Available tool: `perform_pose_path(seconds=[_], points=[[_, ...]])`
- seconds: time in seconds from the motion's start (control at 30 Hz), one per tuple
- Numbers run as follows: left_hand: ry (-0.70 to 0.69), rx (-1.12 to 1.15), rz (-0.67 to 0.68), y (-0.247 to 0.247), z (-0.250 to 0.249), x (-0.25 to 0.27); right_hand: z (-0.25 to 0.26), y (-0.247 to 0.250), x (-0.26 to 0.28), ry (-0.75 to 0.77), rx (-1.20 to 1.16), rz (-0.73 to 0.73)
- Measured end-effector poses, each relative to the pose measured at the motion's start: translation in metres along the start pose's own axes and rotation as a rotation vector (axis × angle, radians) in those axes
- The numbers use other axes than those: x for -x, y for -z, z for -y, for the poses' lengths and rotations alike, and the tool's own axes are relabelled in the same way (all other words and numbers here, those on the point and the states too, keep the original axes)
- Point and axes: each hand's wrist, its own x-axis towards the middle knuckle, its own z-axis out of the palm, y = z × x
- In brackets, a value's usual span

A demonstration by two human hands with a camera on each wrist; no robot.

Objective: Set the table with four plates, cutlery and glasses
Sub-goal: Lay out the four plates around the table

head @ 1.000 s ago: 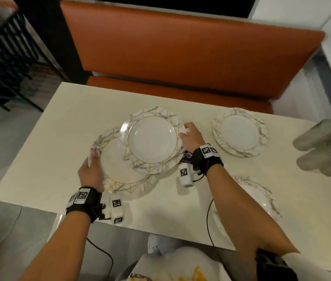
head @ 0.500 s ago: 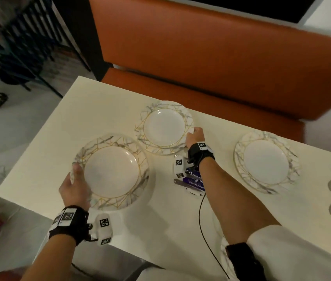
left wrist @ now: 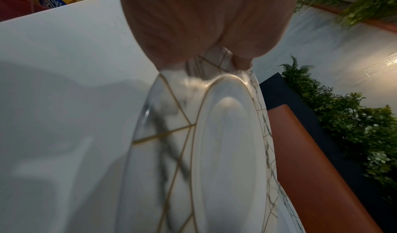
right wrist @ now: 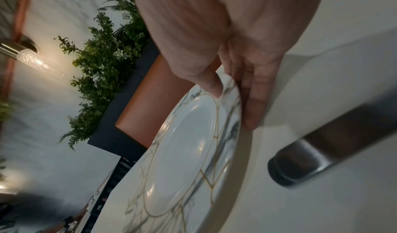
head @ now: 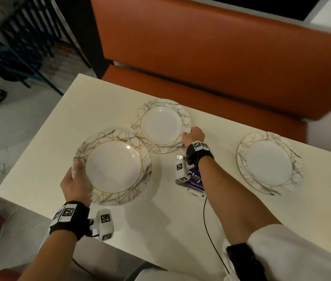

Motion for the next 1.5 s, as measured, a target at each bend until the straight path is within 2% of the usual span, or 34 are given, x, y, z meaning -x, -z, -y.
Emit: perform_pose_path(seconds=[0.1, 0.23, 0.33, 0.43, 0.5, 0.6, 0.67, 0.83, 0.97, 1.3, 1.5], points=[[0.01, 0.004, 0.01, 0.001, 0.003, -0.003, -0.005, 0.009, 0.009, 0.044, -0.011, -0.031], [0.029, 0.001, 0.036, 0.003, 0.008, -0.005, -0.012, 0.013, 0.037, 0.293, -0.041, -0.17], [0.062, 0.02, 0.086, 0.0, 0.01, 0.0, -0.017, -0.001, 0.073, 0.44, -0.081, -0.029], [0.123, 0.047, 0.162, -0.003, 0.014, 0.004, -0.029, -0.02, 0.106, 0.489, -0.071, 0.144], [0.174, 0.048, 0.212, -0.007, 0.018, 0.004, -0.042, -0.031, 0.119, 0.466, -0.036, 0.206], [0.248, 0.046, 0.24, -0.011, 0.03, -0.003, -0.069, -0.042, 0.133, 0.416, 0.032, 0.188], [0.239, -0.009, 0.291, -0.008, 0.04, -0.008, -0.086, -0.045, 0.145, 0.369, 0.036, 0.182], [0.07, -0.358, 0.451, 0.01, 0.066, -0.024, -0.122, -0.046, 0.181, 0.274, 0.025, 0.121], [-0.051, -0.531, 0.499, 0.023, 0.078, -0.03, -0.145, -0.055, 0.206, 0.201, 0.003, 0.085], [-0.214, -0.613, 0.551, 0.044, 0.084, -0.032, -0.17, -0.082, 0.242, 0.121, 0.031, 0.018], [-0.249, -0.629, 0.582, 0.05, 0.083, -0.038, -0.168, -0.084, 0.252, 0.122, 0.067, 0.038]])
